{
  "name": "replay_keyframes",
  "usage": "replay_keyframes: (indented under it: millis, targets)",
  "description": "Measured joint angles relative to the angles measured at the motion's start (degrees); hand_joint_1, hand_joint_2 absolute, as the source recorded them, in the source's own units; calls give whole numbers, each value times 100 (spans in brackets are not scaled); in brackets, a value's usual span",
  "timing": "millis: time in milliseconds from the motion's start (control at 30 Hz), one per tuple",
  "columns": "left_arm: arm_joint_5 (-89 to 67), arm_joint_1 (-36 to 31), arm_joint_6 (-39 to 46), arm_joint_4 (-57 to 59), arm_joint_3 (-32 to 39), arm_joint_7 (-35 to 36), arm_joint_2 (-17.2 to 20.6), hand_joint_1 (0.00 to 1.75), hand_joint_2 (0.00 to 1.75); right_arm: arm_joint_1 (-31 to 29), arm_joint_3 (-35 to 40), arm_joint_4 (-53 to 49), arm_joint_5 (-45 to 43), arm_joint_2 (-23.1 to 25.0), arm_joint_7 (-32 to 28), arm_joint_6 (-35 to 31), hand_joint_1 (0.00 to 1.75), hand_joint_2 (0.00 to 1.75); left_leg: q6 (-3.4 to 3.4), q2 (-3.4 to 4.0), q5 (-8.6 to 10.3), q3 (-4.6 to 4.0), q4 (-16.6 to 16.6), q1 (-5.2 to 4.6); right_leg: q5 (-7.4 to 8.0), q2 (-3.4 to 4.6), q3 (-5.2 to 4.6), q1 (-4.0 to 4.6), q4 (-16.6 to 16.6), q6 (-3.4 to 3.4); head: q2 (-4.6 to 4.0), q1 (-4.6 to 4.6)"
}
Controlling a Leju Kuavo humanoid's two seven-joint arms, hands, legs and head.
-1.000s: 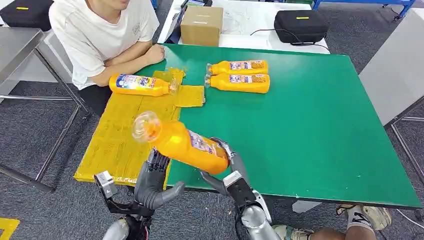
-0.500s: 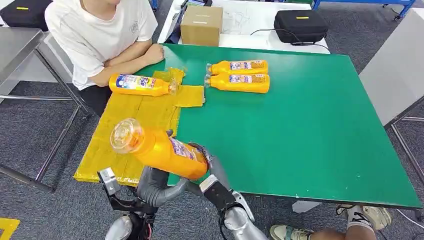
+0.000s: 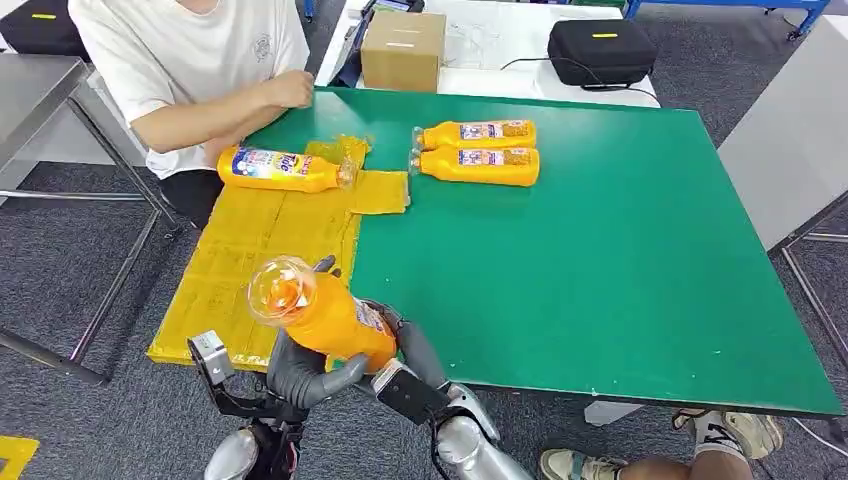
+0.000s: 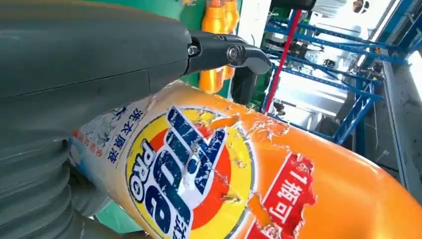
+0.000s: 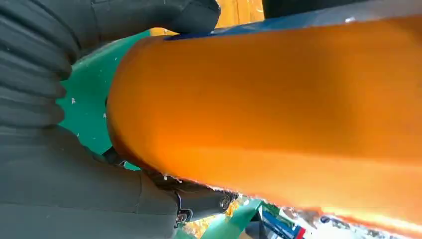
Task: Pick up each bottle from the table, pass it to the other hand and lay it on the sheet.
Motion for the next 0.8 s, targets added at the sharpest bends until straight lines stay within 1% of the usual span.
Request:
replay_keyframes:
  millis: [33, 67, 233, 267, 300, 333, 367, 500, 700, 800]
  targets:
    - [0, 1, 2, 0, 2, 0, 0, 147, 175, -8, 9, 18, 0, 0, 2, 0, 175, 175, 0, 0, 0, 0, 0, 0, 0, 0, -1, 0, 0, 0, 0, 2]
    - [0, 2, 4, 0, 4, 2, 0, 175, 175, -18, 20, 35, 0, 0, 4, 0, 175, 175, 0, 0, 0, 0, 0, 0, 0, 0, -1, 0, 0, 0, 0, 2]
    - [5, 1, 59, 0, 50, 26, 0, 175, 175, -79, 79, 138, 81, 0, 74, -13, 175, 175, 0, 2, 0, 0, 0, 0, 0, 1, -2, 0, 0, 0, 0, 2]
    - [2, -1, 98, 0, 61, 50, -2, 175, 175, -93, 96, 162, 96, 0, 103, -42, 38, 175, 0, 1, 0, 0, 0, 0, 0, 0, -2, 0, 0, 0, 0, 2]
    - [-19, -3, 148, 0, 68, 68, -4, 175, 175, -98, 111, 186, 101, 0, 127, -65, 0, 175, 0, 0, 0, 0, 0, 0, 0, 0, -1, 0, 0, 0, 0, 4]
    - [-44, -3, 192, 0, 74, 83, -13, 175, 175, -99, 129, 206, 101, 0, 147, -98, 0, 175, 0, 0, 0, 0, 0, 0, 0, 0, -1, 0, 0, 0, 0, 4]
    - [-70, -7, 227, 2, 79, 98, -20, 175, 175, -98, 142, 223, 105, 2, 162, -122, 0, 0, 0, 0, 0, 0, 0, 0, 0, 0, -1, 0, 0, 0, 0, 2]
    - [-122, -73, 352, 2, 79, 162, -50, 175, 175, -71, 186, 276, 103, 37, 179, -347, 0, 0, 0, 0, 0, -1, 0, 0, 0, 0, -1, 0, 0, 0, 0, 4]
    - [-94, -123, 463, 2, 76, 199, -83, 175, 175, 58, 181, 265, 39, 94, -59, -850, 0, 0, 0, 0, 0, -1, 0, 0, 0, 0, -2, 0, 0, 0, 0, 4]
    - [-76, -127, 476, 2, 79, 214, -83, 175, 175, 87, 171, 254, -2, 94, -103, -918, 0, 0, 0, 1, 0, 0, 0, 0, 0, 0, -2, 0, 0, 0, 0, 2]
